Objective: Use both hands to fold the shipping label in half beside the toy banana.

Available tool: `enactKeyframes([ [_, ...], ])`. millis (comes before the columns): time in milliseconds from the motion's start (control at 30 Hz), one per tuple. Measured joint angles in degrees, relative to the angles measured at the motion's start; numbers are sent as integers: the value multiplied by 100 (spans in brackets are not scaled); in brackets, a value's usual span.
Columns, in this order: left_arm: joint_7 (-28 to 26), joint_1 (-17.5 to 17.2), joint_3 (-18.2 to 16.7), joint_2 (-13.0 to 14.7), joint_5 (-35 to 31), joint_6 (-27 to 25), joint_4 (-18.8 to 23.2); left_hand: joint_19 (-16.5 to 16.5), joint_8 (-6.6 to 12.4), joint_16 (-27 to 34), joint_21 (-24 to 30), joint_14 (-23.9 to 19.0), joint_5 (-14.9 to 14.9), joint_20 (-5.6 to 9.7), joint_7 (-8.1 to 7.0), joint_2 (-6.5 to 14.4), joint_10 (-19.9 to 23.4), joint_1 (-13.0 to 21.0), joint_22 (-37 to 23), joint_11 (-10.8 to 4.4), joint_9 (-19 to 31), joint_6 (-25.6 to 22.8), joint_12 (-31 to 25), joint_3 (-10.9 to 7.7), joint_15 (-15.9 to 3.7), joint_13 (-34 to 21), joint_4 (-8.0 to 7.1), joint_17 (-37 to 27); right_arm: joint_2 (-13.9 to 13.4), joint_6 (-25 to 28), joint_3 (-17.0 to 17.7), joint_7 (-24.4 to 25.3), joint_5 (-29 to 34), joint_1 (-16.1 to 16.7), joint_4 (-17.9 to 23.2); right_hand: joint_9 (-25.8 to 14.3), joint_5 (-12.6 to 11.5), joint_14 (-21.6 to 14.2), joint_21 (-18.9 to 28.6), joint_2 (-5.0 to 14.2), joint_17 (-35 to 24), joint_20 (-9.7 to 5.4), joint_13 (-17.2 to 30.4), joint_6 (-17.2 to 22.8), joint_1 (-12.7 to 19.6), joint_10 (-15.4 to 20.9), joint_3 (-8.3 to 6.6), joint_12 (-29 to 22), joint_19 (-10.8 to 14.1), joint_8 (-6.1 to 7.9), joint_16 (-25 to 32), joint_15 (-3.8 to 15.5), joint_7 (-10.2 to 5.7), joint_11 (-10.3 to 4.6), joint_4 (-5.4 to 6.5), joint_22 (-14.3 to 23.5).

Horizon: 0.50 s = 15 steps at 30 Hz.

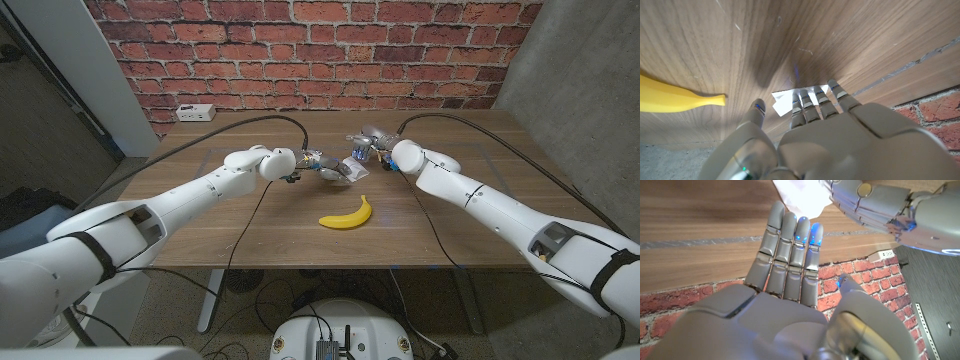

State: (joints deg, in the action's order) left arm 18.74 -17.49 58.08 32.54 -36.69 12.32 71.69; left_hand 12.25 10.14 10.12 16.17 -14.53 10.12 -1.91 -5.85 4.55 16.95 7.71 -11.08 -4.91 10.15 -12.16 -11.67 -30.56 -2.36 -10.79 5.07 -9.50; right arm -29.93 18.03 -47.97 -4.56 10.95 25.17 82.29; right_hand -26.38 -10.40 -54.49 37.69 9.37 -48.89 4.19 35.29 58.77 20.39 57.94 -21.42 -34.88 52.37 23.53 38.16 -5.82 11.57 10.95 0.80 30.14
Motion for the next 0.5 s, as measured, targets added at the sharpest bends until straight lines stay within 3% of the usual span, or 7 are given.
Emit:
enactKeyframes([
  [200,-16,31,20,-33,14,23,-78,-10,0,-1,-4,1,33,10,-44,-30,21,31,3,-21,0,0,-4,0,-2,1,0,0,77,381,-192,-437,-93,-267,-136,-31,0,-130,251,-30,147,-50,89,44,-144,40,33,-38,151,58,-44,30,-76,-40,129,180],
  [333,-16,51,34,-53,14,23,-123,-10,25,-2,-29,10,33,10,-66,-30,21,31,3,-22,0,-23,-5,0,-10,1,0,1,77,558,-192,-646,-144,-267,-136,111,0,13,264,-93,448,-30,-123,-161,-336,-120,95,192,129,-102,-336,-42,-76,32,271,30],
  [367,-28,57,37,-61,27,45,-136,-10,25,-2,-32,10,33,10,-112,-30,21,31,4,-22,0,-23,-5,0,-10,1,0,0,124,588,-342,-686,-155,-460,-271,136,0,41,250,-110,502,-15,-159,-202,-353,-161,113,232,115,-125,-388,-53,-76,34,288,-8],
  [500,-43,78,53,-77,36,67,-179,-10,25,-3,-42,10,33,10,-165,-30,21,31,5,-22,0,-62,-5,1,-10,1,0,2,150,708,-449,-828,-189,-578,-350,211,-21,90,214,-131,614,-6,-260,-261,-465,-210,145,335,105,-175,-472,-62,-135,40,368,-112],
])
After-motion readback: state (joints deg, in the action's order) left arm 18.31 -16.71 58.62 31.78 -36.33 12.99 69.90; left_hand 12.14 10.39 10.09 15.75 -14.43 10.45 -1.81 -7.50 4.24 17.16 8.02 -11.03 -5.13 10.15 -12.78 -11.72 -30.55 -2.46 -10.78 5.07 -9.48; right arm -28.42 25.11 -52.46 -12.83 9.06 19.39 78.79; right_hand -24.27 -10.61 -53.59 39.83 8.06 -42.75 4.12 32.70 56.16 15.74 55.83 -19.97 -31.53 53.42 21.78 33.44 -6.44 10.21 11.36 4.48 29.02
